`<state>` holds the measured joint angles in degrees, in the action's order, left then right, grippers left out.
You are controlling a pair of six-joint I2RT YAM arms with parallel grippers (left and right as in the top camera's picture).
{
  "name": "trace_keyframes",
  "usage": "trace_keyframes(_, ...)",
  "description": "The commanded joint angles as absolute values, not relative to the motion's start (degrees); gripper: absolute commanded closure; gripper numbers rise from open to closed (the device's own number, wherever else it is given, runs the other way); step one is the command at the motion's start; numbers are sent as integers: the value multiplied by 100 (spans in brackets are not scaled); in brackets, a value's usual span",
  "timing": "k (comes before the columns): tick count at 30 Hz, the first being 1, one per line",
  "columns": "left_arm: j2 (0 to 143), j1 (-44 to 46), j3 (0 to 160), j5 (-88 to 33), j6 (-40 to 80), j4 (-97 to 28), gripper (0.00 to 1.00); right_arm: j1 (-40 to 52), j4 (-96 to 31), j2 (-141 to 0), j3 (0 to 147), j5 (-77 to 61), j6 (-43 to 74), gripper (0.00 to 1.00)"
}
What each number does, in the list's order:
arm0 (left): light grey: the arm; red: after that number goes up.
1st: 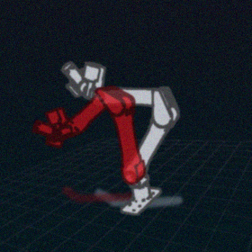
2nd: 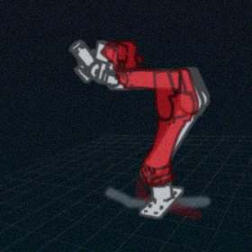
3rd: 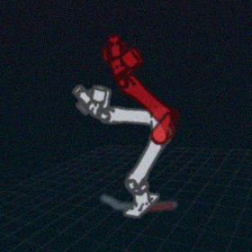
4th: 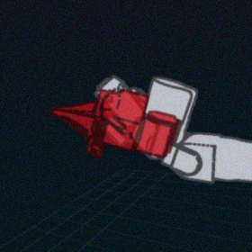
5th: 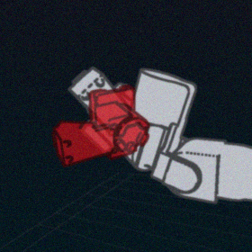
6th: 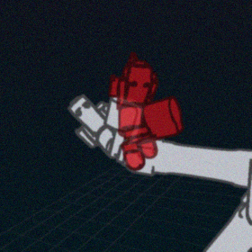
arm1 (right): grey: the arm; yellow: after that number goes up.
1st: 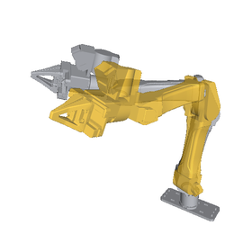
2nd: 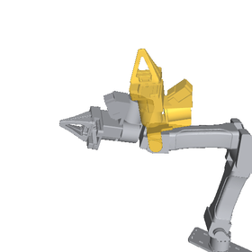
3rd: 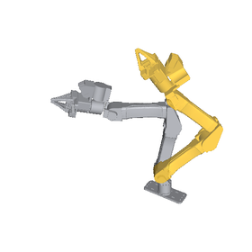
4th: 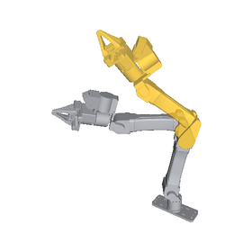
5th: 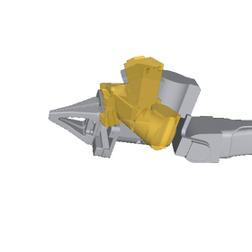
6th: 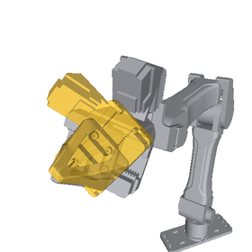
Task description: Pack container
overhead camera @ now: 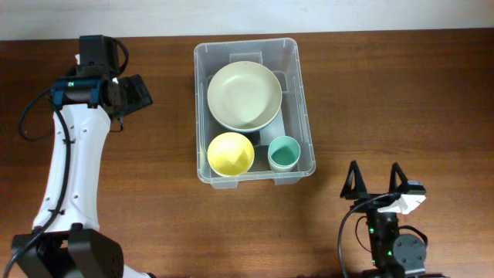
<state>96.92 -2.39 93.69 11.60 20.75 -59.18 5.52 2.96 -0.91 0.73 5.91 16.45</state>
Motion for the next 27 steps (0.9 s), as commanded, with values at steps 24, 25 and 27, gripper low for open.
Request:
trace_keyframes(24, 9480, -252, 9487, 1181, 2073, -5924, 1, 598, -425, -25, 32, 495, 1544, 1)
trace_keyframes(25, 9480, -252, 9487, 1181, 2073, -5924, 1, 598, -425, -25, 32, 497, 1544, 1)
trace_keyframes(27, 9480, -252, 9487, 1181, 2073, -5924, 1, 598, -425, -25, 32, 495, 1544, 1)
